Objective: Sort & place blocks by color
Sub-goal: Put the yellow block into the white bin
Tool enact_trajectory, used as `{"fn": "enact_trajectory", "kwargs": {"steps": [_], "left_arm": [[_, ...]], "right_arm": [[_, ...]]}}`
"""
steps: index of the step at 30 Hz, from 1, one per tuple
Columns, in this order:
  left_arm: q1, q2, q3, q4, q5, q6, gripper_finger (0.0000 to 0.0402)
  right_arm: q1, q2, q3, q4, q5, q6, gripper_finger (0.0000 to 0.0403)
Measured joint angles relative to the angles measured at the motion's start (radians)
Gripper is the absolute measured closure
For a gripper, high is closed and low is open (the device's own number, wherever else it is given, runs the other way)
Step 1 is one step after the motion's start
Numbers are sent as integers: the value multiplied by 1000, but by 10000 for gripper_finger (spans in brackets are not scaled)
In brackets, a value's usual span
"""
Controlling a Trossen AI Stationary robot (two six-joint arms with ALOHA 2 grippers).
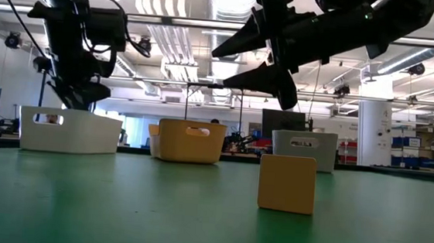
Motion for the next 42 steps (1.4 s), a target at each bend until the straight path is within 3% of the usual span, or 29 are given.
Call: {"fn": "enact_trajectory", "kwargs": {"steps": [7, 14, 19, 23, 27, 33, 42], "left_arm": [[-2, -5, 5, -2, 7, 6, 183], [-60, -38, 43, -1, 80, 54, 172], [-187, -89, 56, 69, 81, 55, 172], [-307, -134, 55, 175, 82, 58, 172], [-401, -166, 51, 265, 80, 60, 172], [-474, -174, 51, 340, 77, 83, 172], [-482, -169, 51, 386, 74, 111, 172]], "right_arm": [[2, 0, 10, 0, -42, 11, 161], [13, 0, 88, -67, -296, -4, 161], [70, 6, 271, -504, -316, -158, 161], [143, 44, 423, -880, -315, -440, 161], [218, 100, 509, -1095, -317, -697, 161], [270, 173, 558, -1128, -313, -865, 161], [280, 279, 606, -1128, -290, -999, 161]]}}
